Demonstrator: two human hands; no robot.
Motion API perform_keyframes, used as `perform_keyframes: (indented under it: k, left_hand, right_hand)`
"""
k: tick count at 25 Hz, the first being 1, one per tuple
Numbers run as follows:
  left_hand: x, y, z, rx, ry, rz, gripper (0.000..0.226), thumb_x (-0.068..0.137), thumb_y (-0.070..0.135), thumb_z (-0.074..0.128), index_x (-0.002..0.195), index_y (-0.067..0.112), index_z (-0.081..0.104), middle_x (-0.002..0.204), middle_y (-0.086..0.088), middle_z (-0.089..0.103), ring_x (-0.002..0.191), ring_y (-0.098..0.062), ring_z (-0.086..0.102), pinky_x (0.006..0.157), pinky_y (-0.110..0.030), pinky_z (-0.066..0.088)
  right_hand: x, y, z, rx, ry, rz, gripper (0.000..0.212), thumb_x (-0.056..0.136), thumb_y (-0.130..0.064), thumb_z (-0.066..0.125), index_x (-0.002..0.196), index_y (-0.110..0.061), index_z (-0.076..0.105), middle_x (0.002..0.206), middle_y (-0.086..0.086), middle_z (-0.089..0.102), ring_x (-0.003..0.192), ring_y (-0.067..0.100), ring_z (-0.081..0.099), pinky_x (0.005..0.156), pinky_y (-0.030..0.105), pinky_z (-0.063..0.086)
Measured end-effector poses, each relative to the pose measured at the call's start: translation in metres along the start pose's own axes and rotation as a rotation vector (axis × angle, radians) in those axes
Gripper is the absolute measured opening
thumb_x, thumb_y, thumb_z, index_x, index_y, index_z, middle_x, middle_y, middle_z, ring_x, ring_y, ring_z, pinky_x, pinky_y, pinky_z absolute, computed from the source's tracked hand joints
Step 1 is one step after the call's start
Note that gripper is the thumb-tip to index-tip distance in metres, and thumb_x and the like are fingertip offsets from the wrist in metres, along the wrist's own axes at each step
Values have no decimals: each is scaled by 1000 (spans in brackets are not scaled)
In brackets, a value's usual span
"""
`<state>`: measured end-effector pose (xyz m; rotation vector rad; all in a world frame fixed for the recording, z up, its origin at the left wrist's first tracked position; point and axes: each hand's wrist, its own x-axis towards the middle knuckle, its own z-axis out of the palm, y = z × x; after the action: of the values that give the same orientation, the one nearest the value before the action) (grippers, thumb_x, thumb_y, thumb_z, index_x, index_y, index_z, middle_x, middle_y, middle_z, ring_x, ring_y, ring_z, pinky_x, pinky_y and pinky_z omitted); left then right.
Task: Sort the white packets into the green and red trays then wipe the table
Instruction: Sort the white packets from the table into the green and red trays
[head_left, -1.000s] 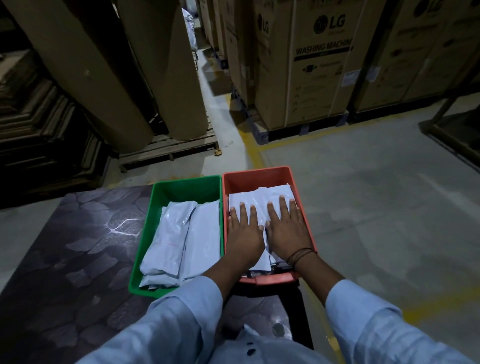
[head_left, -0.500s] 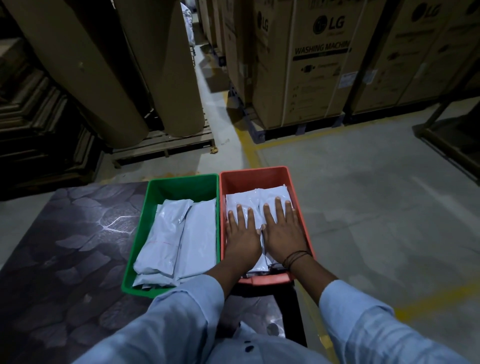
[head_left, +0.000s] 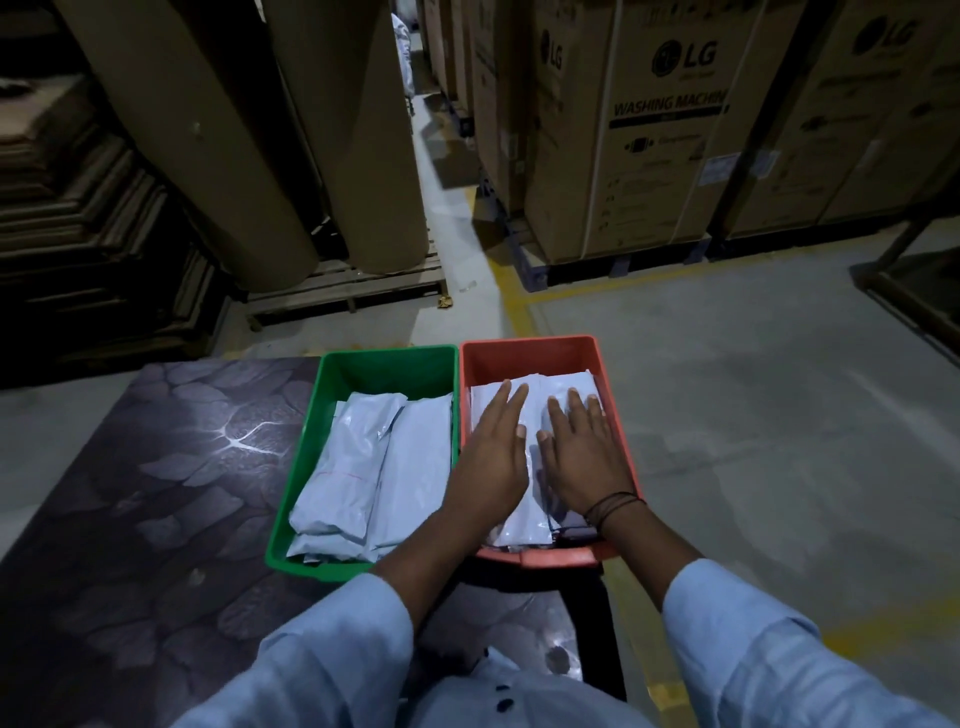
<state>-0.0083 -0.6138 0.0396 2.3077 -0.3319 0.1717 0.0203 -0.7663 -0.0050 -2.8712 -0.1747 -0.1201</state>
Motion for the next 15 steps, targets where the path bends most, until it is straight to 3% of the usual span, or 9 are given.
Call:
perform_keyframes:
  k: [2,5,7,11,15]
  left_hand:
    - [-3,-19,-29,-20,138,36,48,107,15,38,154,24,38,162,5,34,149,-6,29,121,-22,24]
    - [-6,-72,-66,84,202,-73,49,104,12,37,152,21,42,159,-2,40,147,-16,35,120,-32,32]
    - [-8,-114,-83,240,117,-134,51,102,14,36,152,18,42,160,-8,39,148,-25,35,119,-43,34]
    - [-20,-172,-94,596,-271,-237,60,104,24,35,160,14,17,169,-16,7,154,-44,9,124,-56,15]
    - [-35,-170,-85,560,-222,-284,63,99,37,26,156,11,33,166,-18,18,150,-52,16,114,-68,25]
  right_hand:
    - [4,-16,-7,48,15,-29,71,96,-45,11,152,-7,35,159,25,26,149,44,17,124,51,12]
    - [11,-53,-14,100,55,-110,65,98,-42,19,150,-7,40,157,24,30,148,43,20,122,52,18]
    - [16,-83,-15,117,72,-162,60,100,-38,27,149,-7,40,157,24,31,148,44,20,121,53,21]
    - [17,-137,-2,133,-18,-237,56,99,-25,43,151,-4,34,159,26,22,149,43,16,122,50,21]
    - [16,-175,25,55,-259,-282,74,96,-24,52,155,-1,14,163,25,7,151,41,5,123,46,12]
